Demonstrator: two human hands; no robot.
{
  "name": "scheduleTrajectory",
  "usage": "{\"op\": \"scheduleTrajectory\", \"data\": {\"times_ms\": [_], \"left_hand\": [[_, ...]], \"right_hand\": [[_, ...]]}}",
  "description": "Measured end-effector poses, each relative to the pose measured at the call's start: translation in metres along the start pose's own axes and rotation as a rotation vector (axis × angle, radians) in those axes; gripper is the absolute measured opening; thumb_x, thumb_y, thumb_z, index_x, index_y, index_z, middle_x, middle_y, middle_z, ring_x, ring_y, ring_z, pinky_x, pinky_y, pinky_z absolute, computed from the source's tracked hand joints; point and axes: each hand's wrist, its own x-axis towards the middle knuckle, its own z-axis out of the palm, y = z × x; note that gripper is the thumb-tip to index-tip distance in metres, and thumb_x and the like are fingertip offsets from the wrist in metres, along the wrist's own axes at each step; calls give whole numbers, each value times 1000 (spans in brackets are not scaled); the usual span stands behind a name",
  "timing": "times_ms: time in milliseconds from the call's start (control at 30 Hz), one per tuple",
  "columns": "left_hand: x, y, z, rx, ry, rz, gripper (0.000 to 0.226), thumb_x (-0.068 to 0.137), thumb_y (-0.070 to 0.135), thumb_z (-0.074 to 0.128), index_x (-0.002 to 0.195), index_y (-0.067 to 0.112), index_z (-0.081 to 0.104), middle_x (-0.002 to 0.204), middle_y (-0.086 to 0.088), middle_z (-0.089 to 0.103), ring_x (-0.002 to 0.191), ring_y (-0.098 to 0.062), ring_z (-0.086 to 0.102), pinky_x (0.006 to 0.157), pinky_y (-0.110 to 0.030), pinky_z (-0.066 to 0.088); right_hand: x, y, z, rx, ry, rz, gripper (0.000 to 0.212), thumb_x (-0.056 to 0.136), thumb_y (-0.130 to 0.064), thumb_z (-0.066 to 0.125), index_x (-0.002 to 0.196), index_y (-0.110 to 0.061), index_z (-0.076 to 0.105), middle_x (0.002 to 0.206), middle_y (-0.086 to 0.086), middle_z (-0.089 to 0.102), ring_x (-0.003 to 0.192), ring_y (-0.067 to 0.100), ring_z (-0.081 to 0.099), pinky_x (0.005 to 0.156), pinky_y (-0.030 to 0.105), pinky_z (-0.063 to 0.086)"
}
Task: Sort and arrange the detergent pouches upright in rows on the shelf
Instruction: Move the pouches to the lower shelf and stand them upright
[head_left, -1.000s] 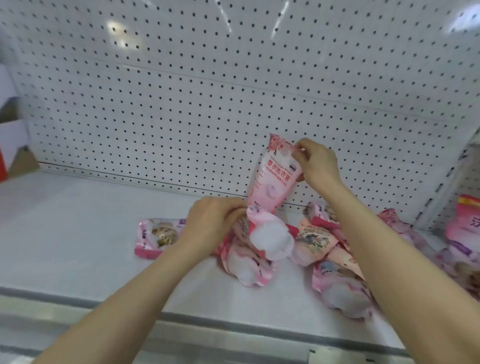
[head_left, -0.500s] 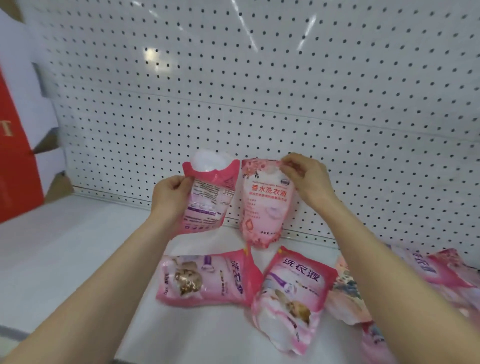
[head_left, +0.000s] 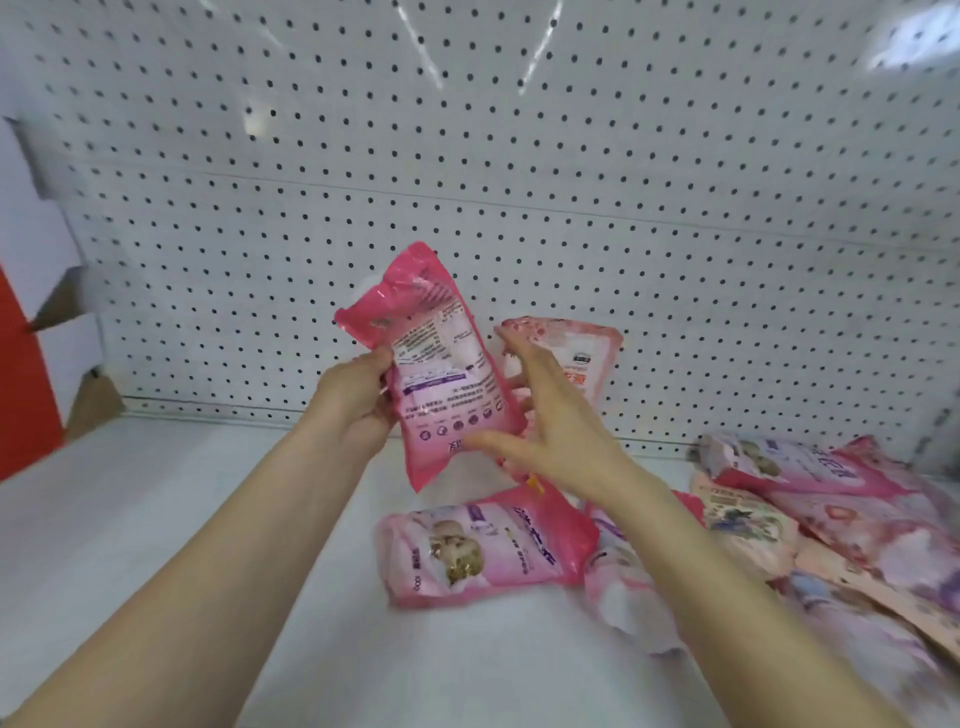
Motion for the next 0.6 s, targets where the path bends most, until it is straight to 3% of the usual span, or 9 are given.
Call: {"op": "scheduleTrajectory", "data": {"times_ms": [67,100,133,200,300,367,433,533,600], "left_hand": [[1,1,-4,-156,-32,-129,19,99,8,46,82,6,54,56,-4,67,42,-8,60,40,-18,50],[3,1,-7,-203,-44,-185,19,100,6,44,85,4,54,53,-8,67,41,-9,60,43,-15,50],[5,0,-11,-230,-60,-227,18,100,3,41,89,3,56,54,-12,67,43,-11,61,50,-13,50],[8,-3,-16,-217,-91,-263,23,98,-4,35,102,1,57,67,-17,68,60,-18,64,72,-21,54],[6,-7,-20,-205,-130,-305,14,94,-8,45,100,-5,57,103,-20,64,80,-28,67,57,-32,60],[0,-10,-22,-216,-175,-362,16,94,-1,53,109,-7,56,124,-19,51,91,-38,64,54,-38,60],[-6,-11,-22,-184,-216,-396,17,97,5,51,110,-7,52,131,-23,43,107,-45,59,67,-47,60],[-14,-15,-23,60,-261,-290,20,97,-1,48,115,-8,50,120,-24,53,107,-35,61,89,-40,55],[-13,-20,-30,341,-316,-139,35,95,0,53,129,1,49,111,-12,59,105,-26,60,96,-35,48]], "right_hand": [[-10,-4,12,-172,-131,-88,118,71,-46,84,153,-46,-1,164,-10,-9,146,15,24,109,31,37],[-13,-6,15,-290,-133,-149,120,72,-34,85,154,-44,-2,163,-9,-16,144,20,28,103,32,44],[-14,-8,19,-397,-87,-204,116,74,-19,84,155,-41,5,164,-4,-12,138,24,37,93,33,50],[-12,-10,23,-465,114,-305,90,74,1,73,150,-27,35,160,10,24,119,28,53,83,31,51],[-6,-12,17,-342,418,-379,32,86,-7,66,117,-11,69,112,5,71,95,27,64,82,34,51],[2,-13,9,-270,486,-279,18,86,-8,70,103,-10,75,90,1,74,82,25,63,73,37,51],[15,-12,4,-213,448,-126,10,90,-15,69,95,-9,75,78,4,72,71,25,62,68,38,51],[36,-4,0,-93,376,51,20,93,-25,65,90,-7,74,71,4,69,64,19,59,67,36,47],[48,5,-1,-80,354,91,16,92,-21,67,90,-7,75,67,-8,67,60,3,57,61,22,42]]}}
